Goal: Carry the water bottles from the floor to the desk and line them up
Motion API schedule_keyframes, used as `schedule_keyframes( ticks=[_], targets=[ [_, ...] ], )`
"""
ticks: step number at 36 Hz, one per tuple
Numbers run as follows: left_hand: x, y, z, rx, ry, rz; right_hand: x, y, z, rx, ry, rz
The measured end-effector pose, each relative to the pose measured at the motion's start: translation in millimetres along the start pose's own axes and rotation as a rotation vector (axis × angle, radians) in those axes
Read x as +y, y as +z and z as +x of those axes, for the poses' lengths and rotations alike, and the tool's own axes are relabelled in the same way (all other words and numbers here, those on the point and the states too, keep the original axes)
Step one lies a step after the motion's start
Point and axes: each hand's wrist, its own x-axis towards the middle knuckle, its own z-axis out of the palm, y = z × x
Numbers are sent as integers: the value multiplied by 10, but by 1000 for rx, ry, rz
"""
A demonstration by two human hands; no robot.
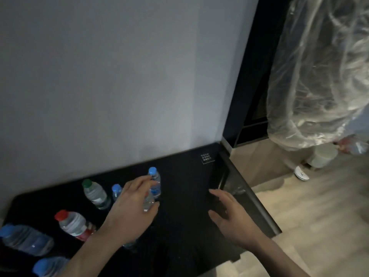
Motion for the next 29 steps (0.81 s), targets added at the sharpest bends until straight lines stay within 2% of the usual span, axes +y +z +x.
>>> schedule_keyframes(
  ticks=[9, 18, 29],
  targets=[
    [1657, 930, -208, -221, 51, -47, 1161, -1006, -1116, 119, 34, -75],
    [3055, 1624, -95, -439, 278, 19, 2033, -1806, -1821, 219, 166, -165],
    [4426, 2680, 679, -479, 537, 166, 3179, -2852, -2220, 326, 426, -223]
  ],
)
